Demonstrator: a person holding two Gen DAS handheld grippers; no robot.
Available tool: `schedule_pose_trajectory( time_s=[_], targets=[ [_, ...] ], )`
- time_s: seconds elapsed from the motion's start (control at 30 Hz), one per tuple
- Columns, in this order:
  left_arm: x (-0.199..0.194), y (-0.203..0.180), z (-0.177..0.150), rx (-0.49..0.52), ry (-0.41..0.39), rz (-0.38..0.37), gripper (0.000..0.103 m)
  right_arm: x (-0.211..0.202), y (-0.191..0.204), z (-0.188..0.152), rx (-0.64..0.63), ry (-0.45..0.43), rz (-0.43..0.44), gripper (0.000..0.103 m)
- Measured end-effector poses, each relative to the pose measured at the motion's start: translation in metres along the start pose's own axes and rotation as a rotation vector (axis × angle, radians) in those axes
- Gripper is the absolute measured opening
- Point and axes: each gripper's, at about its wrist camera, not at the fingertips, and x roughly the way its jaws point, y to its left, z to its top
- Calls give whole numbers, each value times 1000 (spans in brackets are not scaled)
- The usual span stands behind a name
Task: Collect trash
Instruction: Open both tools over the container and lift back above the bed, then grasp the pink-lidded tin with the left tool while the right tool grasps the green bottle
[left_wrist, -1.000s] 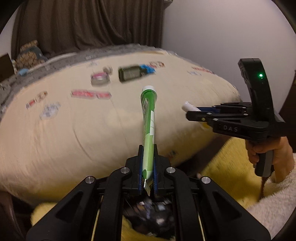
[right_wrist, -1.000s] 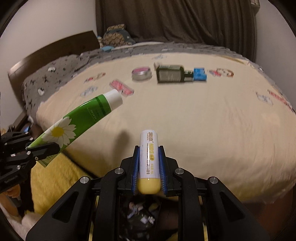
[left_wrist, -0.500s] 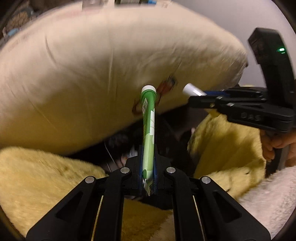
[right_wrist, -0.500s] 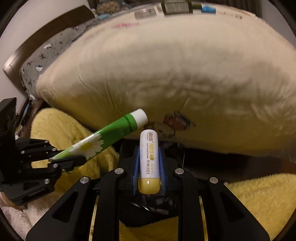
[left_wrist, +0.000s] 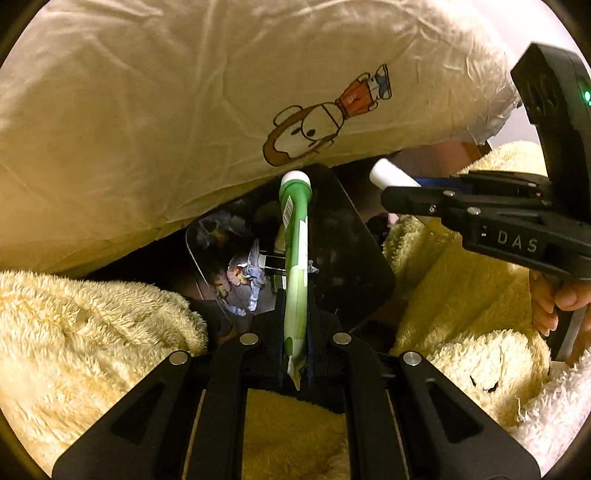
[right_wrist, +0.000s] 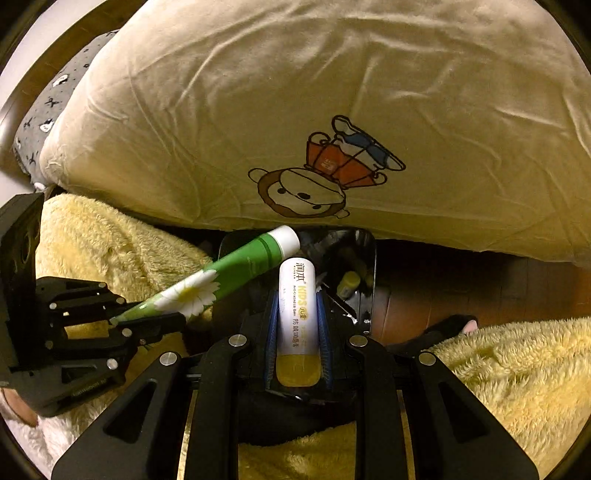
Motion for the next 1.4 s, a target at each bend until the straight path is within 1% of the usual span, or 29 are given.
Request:
schedule_pose_trajectory(
  time_s=[0.07,0.1,0.13,0.17,0.2,0.27,0.3,0.37,0.43,0.47,0.5,0.53,0.57,0.6,0.63,0.7,0.73,0.8,0.9,0.93,1.1,1.13,1.2,1.23,1.4],
  targets=[
    [-1,1,1,2,-5,2,8,0,-1,2,11,0,2,24],
    [-2,0,2,3,-7,3,10,-1,-4,4,12,-2,1,27],
    [-3,0,3,4,-13,8,16,-1,-6,7,15,-4,-2,33],
    [-6,1,3,5,-21,17,21,-3,-7,8,19,-11,-3,37],
    [-8,1,4,7,-27,25,22,-4,-8,10,20,-16,-5,42],
    [-14,0,6,11,-49,43,27,-7,-10,13,20,-27,-13,45],
    [-19,0,8,12,-60,51,29,-12,-11,15,17,-41,-25,48],
    [-32,0,12,14,-98,72,37,-23,-10,18,9,-65,-42,54],
    [-41,2,16,15,-131,88,42,-31,-12,22,-5,-91,-53,61],
    [-48,3,18,16,-150,97,44,-40,-11,26,-18,-115,-57,63],
    [-54,3,20,17,-166,104,46,-46,-10,29,-24,-132,-59,67],
    [-63,4,24,17,-189,112,50,-56,-9,34,-33,-163,-63,72],
    [-73,5,28,16,-215,120,56,-65,-9,39,-38,-193,-68,75],
    [-80,8,30,14,-242,128,58,-82,-9,47,-45,-250,-79,80],
    [-91,10,34,9,-277,139,63,-90,-9,51,-47,-278,-83,82],
    [-109,14,42,3,-337,155,66,-113,-11,68,-48,-355,-105,86],
    [-121,18,50,-4,-374,165,68,-119,-13,73,-49,-373,-111,87],
    [-132,22,60,-14,-410,183,69,-133,-17,93,-56,-418,-141,87],
    [-146,29,82,-21,-459,222,69,-143,-23,119,-64,-459,-187,87],
    [-151,32,90,-21,-473,231,69,-144,-28,131,-53,-465,-203,87],
    [-163,47,128,-29,-508,250,69,-137,-51,181,0,-467,-210,87],
    [-161,51,138,-34,-512,251,69,-135,-49,185,3,-465,-199,87],
    [-159,59,154,-45,-514,254,69,-129,-50,204,10,-454,-114,87],
    [-156,61,165,-49,-514,259,69,-126,-48,208,9,-452,-96,86],
    [-149,74,196,-50,-503,286,69,-111,-30,239,-41,-434,-49,87]
  ],
)
